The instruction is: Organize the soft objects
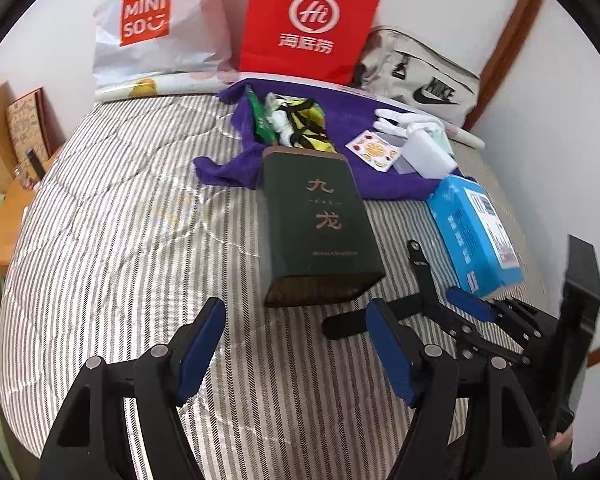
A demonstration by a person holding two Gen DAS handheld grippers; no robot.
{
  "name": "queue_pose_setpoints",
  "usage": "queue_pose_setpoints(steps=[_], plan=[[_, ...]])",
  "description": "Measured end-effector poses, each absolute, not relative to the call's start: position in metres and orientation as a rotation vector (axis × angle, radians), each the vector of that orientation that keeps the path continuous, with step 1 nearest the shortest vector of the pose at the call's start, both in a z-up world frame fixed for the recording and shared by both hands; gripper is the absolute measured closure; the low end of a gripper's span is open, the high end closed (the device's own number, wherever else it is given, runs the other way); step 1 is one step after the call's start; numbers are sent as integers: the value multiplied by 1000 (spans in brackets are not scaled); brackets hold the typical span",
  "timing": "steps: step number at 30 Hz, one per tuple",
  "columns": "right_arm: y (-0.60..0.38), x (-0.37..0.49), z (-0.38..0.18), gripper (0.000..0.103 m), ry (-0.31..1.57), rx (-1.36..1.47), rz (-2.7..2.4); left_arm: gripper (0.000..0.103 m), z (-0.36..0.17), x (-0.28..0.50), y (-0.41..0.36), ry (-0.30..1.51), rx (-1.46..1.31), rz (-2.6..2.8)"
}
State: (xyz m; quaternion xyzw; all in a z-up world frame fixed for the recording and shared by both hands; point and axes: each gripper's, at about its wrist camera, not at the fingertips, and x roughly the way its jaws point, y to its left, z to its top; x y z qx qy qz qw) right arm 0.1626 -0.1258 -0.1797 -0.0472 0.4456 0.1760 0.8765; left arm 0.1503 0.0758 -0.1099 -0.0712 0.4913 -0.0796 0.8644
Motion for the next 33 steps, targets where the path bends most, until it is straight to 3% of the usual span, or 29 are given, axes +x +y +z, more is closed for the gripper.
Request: queue_pose_setpoints(steps=[8, 13, 18, 22, 27, 29, 30, 33], plan=[[-128, 164, -198, 71, 921, -18, 291, 32, -123, 149, 76, 1041, -164, -212], [-132, 162, -196, 82, 933, -30, 306, 32, -135, 151, 76, 1069, -179, -216], [-136, 151, -193, 102, 971, -21, 380, 32, -148, 151, 66, 1094, -159, -258], [-138, 138, -196, 102, 986, -39, 411, 32, -159, 152, 57, 1104, -139, -274], [-140, 137, -185, 96, 945, 20, 427, 32, -165, 150, 54, 1116, -131, -259], [-136, 143, -186, 70, 938, 33, 424, 32, -165, 150, 55, 1113, -135, -261], [-133, 146, -189, 64, 937, 25, 409, 32, -165, 150, 56, 1110, -138, -261], [-126, 151, -196, 62, 931, 15, 366, 32, -165, 149, 60, 1099, -133, -267]])
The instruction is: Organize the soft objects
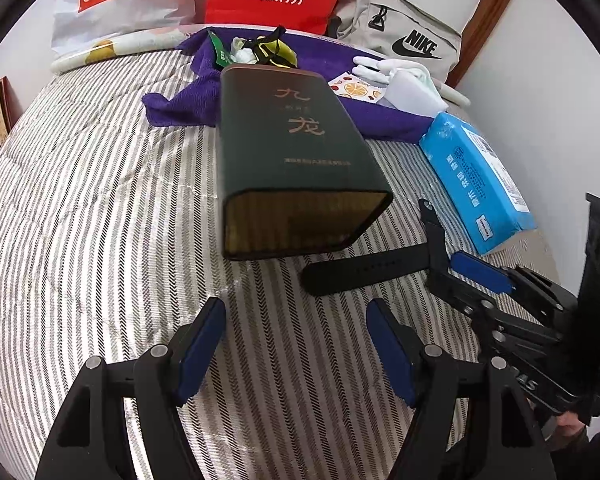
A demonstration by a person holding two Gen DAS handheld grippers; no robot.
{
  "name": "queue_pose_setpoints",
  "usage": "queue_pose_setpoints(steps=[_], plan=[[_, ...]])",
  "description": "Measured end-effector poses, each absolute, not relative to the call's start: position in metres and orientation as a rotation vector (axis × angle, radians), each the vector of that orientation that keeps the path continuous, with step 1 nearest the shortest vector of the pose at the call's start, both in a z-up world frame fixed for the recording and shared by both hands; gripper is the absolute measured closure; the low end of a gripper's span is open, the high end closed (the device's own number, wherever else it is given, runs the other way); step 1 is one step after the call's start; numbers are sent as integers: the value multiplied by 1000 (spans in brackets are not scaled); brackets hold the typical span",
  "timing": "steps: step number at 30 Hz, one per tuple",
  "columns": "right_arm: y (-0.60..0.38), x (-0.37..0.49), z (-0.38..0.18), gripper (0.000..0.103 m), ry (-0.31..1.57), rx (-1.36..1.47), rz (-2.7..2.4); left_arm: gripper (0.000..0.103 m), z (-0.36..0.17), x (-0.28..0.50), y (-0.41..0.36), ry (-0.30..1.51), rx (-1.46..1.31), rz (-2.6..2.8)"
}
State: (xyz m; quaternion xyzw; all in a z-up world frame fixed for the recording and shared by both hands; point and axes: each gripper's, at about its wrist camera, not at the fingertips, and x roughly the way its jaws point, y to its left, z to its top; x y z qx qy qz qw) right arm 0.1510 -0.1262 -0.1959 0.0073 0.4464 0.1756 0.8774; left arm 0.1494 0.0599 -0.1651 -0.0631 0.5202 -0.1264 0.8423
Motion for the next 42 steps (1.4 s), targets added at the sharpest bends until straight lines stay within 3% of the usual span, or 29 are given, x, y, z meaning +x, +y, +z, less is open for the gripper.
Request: queue_pose_setpoints(steps=[4, 6, 11, 15, 18, 24, 31, 33, 35, 38, 42], plan=[[-115, 150, -198, 61, 892, -30, 302, 32, -166, 149, 62, 1078, -130, -291], [-111, 149, -199, 74, 875, -84, 285, 32, -167, 148, 61, 1062, -124, -302], [-119, 143, -199, 83, 900, -107, 337, 32, -167, 144, 52, 1016, -135, -390], [-128, 132, -198, 84, 923, -116, 364, 33, -166, 142, 46, 980, -129, -411], [-136, 123, -197, 96, 940, -118, 369, 33, -166, 142, 43, 967, -150, -452], [-158, 109, -200, 97, 973, -72, 394, 33, -165, 146, 28, 927, -79, -409], [-161, 114, -193, 93, 917, -8, 456, 33, -172, 147, 7, 927, -22, -470], [-162, 117, -195, 88, 923, 2, 454, 33, -172, 143, 5, 942, -25, -525], [-164, 118, -196, 75, 921, 9, 449, 33, -172, 138, 5, 961, -31, -569], [-163, 120, -196, 64, 899, 23, 466, 33, -169, 133, 5, 967, 10, -546], [-156, 133, -197, 56, 884, 33, 467, 33, -162, 134, 20, 958, -16, -491]])
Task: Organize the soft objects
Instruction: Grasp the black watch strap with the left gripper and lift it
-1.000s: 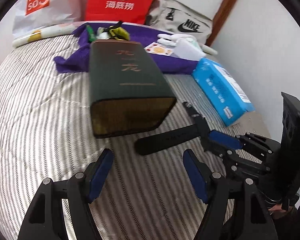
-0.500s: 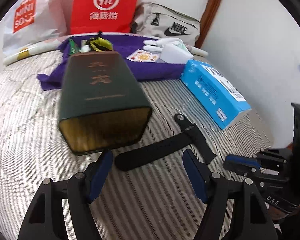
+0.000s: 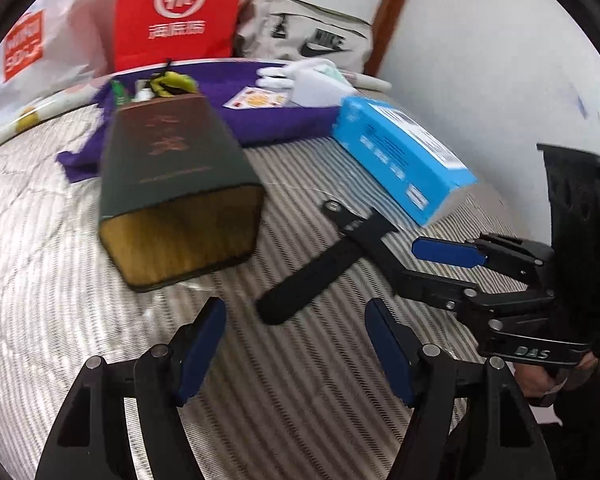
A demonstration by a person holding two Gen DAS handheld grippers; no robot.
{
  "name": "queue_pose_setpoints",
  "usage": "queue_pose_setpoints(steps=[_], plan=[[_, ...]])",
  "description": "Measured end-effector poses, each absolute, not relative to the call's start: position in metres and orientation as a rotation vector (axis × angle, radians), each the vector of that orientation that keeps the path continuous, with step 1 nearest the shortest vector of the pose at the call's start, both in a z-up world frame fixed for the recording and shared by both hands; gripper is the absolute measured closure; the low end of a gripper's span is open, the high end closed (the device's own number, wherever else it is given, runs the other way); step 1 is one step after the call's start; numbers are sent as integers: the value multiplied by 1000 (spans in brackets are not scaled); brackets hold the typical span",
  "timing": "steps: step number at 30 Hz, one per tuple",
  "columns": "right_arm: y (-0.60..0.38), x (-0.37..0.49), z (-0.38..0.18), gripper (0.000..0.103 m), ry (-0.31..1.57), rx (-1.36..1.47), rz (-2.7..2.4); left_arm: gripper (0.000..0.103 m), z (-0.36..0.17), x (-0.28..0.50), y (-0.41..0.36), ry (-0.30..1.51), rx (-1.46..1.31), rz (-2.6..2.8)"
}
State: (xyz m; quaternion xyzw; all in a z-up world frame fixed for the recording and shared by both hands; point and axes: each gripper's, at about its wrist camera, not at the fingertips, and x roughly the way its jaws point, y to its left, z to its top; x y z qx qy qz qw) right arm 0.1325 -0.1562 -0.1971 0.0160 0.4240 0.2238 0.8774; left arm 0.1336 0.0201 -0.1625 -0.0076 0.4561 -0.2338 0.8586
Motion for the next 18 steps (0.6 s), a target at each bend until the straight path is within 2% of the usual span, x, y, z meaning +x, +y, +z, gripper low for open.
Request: queue_pose_setpoints(steps=[3, 6, 8, 18], plan=[[-146, 144, -203, 56, 897, 14, 451, 33, -159, 135, 32, 957, -42, -457], [-131, 144, -205, 65, 860, -83, 377, 33, -159, 137, 38, 958, -46, -427], [-126, 143, -205, 82, 850, -124, 358, 33, -158, 137, 41, 960, -53, -428], [-150, 128, -198, 82, 897, -54, 452, 33, -159, 136, 11, 951, 49, -455]])
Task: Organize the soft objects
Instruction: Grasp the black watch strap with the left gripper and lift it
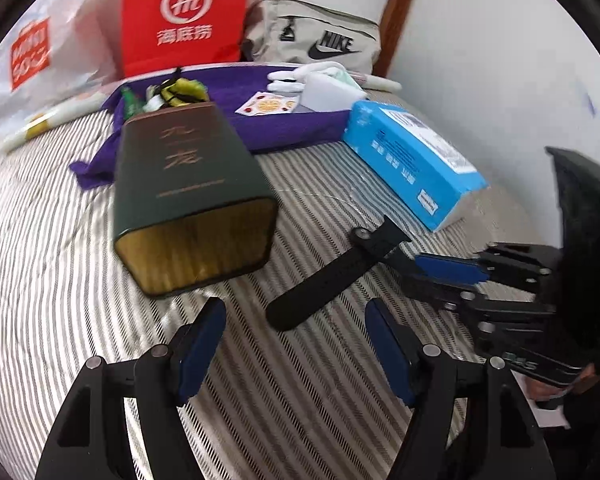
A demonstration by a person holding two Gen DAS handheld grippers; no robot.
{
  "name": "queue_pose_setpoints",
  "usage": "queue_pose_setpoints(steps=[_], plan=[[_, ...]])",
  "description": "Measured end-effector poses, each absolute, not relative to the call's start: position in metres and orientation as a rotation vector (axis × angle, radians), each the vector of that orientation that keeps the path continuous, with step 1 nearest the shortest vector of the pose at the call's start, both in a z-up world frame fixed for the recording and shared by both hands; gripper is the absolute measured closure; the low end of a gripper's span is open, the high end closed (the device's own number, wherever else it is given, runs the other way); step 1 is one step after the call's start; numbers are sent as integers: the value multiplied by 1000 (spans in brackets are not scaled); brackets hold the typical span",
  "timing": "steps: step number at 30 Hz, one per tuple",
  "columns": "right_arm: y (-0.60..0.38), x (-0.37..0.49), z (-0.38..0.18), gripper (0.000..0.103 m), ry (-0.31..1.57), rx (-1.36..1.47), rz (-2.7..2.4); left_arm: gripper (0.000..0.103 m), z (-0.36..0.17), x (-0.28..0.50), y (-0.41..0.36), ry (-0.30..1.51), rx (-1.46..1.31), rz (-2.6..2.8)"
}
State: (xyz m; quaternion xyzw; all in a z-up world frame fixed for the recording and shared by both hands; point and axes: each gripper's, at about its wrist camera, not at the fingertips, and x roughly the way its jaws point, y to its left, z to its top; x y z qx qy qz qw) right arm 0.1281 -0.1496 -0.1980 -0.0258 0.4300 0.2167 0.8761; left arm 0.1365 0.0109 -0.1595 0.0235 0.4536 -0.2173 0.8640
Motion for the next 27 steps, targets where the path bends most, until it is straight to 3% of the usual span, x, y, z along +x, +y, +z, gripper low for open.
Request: queue_pose_setpoints(steps=[21, 24, 25, 26, 27], plan=[[-252, 99, -201, 82, 904, 18, 291, 34, -165, 144, -64, 953, 297, -474], [-254, 102, -204, 82, 914, 25, 305, 45, -172, 151, -73, 975, 314, -475], [-255, 102, -205, 82, 915, 25, 307, 53, -172, 153, -74, 983, 304, -479], [-255, 102, -206, 82, 914, 25, 310, 70, -171, 154, -75, 985, 298, -484], [-255, 102, -206, 82, 910, 25, 313, 77, -170, 154, -75, 989, 302, -485]])
